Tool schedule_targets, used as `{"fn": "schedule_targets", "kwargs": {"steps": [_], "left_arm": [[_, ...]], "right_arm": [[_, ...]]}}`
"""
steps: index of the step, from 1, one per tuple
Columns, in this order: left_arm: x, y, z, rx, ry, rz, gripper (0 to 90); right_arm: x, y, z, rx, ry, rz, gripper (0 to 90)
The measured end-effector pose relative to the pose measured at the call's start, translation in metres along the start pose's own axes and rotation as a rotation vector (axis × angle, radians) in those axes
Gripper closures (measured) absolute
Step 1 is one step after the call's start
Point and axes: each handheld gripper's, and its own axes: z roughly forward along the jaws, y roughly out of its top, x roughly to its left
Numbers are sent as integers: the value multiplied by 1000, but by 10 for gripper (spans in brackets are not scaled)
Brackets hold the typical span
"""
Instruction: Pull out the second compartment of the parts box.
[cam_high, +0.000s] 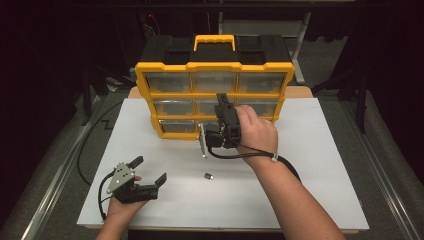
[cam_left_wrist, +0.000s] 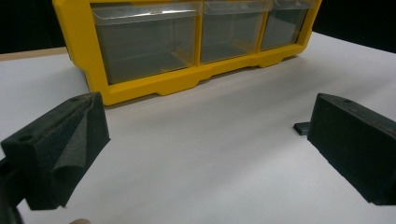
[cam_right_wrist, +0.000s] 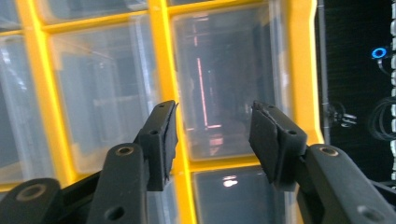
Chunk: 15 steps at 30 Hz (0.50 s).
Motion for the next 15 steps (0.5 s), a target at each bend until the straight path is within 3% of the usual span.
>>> {"fn": "schedule_targets", "kwargs": {"steps": [15], "left_arm": [[1, 0, -1, -1, -2, 0, 3]], "right_arm": [[-29, 11, 23, 40, -62, -12, 654]]}}
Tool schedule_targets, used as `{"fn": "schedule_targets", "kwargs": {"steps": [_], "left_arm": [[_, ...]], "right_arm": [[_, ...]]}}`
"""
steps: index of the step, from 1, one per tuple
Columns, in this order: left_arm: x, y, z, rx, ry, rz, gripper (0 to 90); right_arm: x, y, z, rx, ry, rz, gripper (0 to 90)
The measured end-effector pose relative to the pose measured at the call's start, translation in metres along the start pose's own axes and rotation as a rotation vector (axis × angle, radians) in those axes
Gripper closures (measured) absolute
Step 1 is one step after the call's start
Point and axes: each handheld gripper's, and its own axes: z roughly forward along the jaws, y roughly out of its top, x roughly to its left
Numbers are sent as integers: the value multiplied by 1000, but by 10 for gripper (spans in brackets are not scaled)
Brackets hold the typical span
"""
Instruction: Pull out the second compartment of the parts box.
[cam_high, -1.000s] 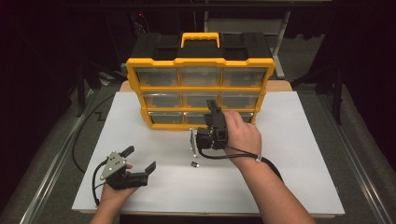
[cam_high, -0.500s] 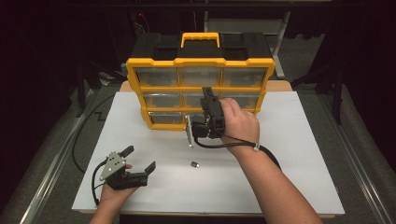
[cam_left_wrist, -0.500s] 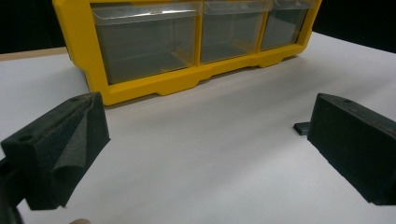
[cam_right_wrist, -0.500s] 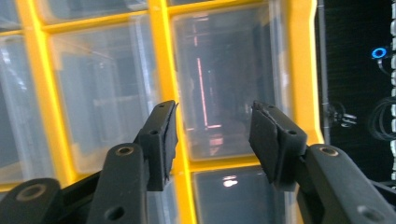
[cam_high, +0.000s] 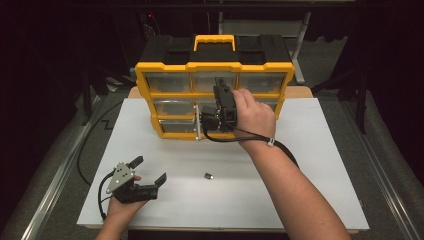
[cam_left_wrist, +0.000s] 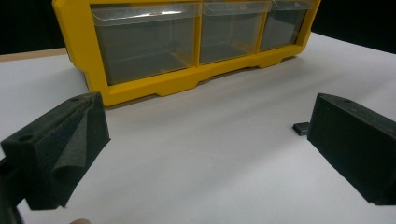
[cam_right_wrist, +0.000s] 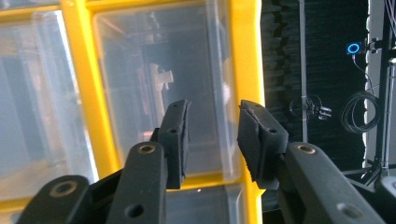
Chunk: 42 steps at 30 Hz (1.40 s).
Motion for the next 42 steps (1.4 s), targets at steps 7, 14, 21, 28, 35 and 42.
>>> {"fn": "schedule_targets", "kwargs": {"steps": [7, 14, 21, 28, 35, 42], "left_arm": [[2, 0, -2, -2, 2, -6, 3], [3, 0, -4, -10, 9, -12, 3], [5, 0, -5, -20, 13, -21, 3], [5, 0, -5, -16, 11, -19, 3], [4, 0, -5, -17, 10, -20, 3], [5, 1, -5, -16, 10, -20, 3]], "right_arm": [[-6, 9, 11, 24, -2, -45, 697], [-5, 12, 16, 36, -8, -63, 742], [-3, 15, 19, 60, -17, -79, 791], [0, 20, 20, 76, -41, -94, 795], [3, 22, 21, 93, -64, -101, 813], [0, 21, 18, 90, -49, -103, 831]]}}
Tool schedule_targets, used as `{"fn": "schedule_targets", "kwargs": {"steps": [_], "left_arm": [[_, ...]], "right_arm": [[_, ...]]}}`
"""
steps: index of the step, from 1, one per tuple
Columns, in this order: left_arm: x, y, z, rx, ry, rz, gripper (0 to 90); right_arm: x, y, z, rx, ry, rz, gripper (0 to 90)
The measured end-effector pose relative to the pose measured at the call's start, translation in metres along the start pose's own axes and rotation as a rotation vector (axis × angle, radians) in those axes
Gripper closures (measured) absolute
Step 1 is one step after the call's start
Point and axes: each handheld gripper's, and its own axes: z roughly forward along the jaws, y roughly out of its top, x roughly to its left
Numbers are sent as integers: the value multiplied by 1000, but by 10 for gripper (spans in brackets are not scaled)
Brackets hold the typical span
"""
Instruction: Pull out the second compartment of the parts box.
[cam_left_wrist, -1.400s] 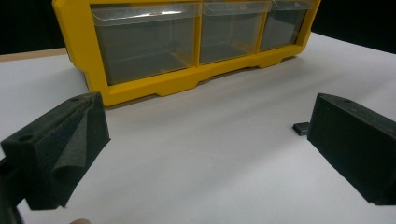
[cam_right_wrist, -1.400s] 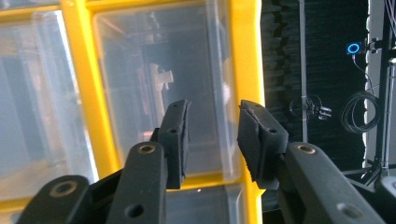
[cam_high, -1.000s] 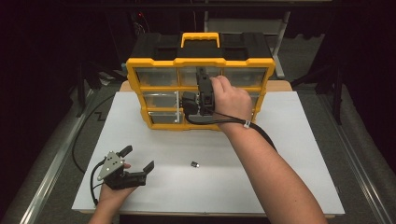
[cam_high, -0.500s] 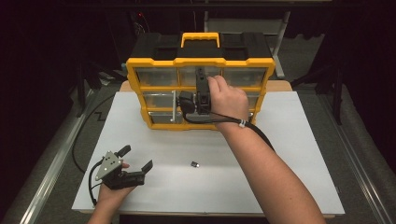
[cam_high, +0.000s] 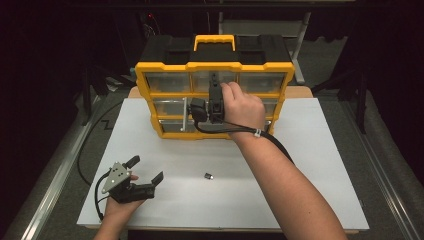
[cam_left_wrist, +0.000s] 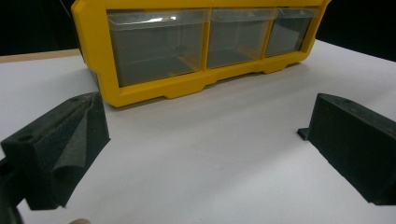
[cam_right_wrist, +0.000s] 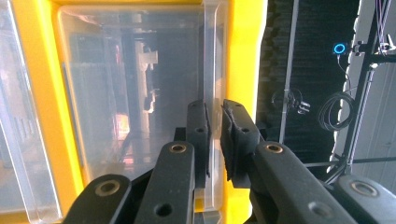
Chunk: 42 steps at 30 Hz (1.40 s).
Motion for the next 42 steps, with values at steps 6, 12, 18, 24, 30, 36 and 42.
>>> {"fn": "schedule_targets", "kwargs": {"steps": [6, 12, 18, 24, 30, 36, 42], "left_arm": [[0, 0, 0, 1, -1, -1, 3], [0, 0, 1, 8, -1, 0, 3], [-1, -1, 3, 25, 8, 3, 3], [-1, -1, 3, 31, 3, 0, 3], [-1, -1, 3, 25, 7, -1, 3], [-2, -1, 3, 31, 4, 4, 3], [-1, -2, 3, 38, 0, 1, 3]], "right_arm": [[-1, -1, -5, -4, 5, -2, 830], [-2, -2, -13, -16, 4, -11, 830], [-4, -4, -27, -27, 5, -4, 829], [-7, -4, -35, -34, 20, -4, 823], [-13, -5, -42, -58, 82, 20, 662], [-21, -3, -44, -47, 126, 6, 492], [-24, -6, -37, -26, 169, 24, 386]]}}
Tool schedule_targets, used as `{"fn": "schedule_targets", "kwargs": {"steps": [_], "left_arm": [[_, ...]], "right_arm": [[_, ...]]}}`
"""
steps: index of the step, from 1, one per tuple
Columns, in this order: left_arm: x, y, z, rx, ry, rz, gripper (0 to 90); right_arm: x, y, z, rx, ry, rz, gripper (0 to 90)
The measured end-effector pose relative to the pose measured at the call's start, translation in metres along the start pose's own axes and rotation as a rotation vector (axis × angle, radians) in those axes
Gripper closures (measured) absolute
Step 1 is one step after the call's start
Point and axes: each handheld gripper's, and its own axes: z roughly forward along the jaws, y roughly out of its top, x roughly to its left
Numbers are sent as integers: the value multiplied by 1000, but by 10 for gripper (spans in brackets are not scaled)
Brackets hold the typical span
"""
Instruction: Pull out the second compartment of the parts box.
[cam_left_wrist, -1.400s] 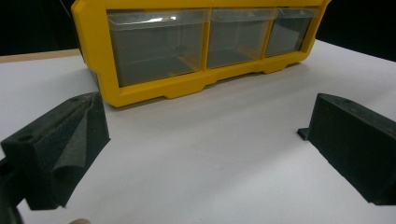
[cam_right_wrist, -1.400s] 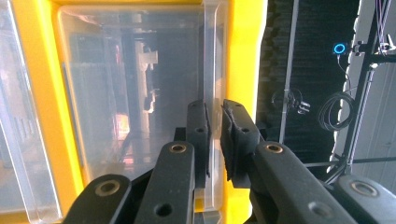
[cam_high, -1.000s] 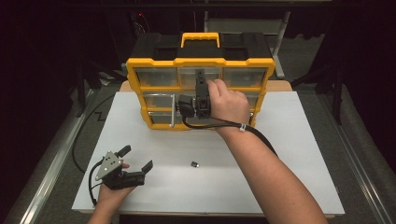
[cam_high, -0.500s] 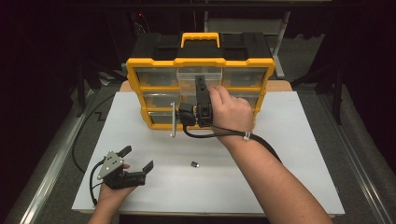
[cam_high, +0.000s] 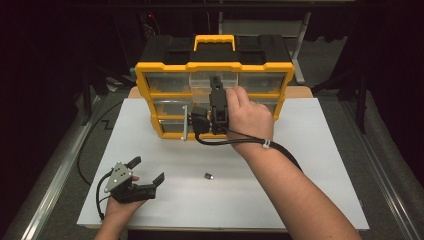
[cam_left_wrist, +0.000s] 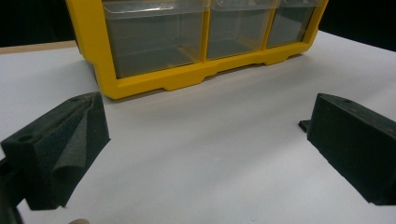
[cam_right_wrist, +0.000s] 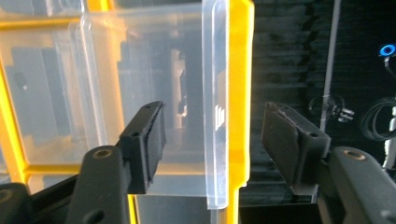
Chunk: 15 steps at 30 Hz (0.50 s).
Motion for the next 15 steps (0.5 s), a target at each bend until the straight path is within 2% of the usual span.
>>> {"fn": "schedule_targets", "kwargs": {"steps": [4, 9, 15], "left_arm": [[0, 0, 0, -4, 0, 1, 3], [0, 0, 0, -8, 2, 2, 3], [0, 0, 0, -6, 3, 5, 3]], "right_arm": [[1, -5, 3, 19, 12, 4, 398], [-1, -10, 4, 26, 0, 13, 506], [-1, -11, 5, 36, -11, -9, 627]]}}
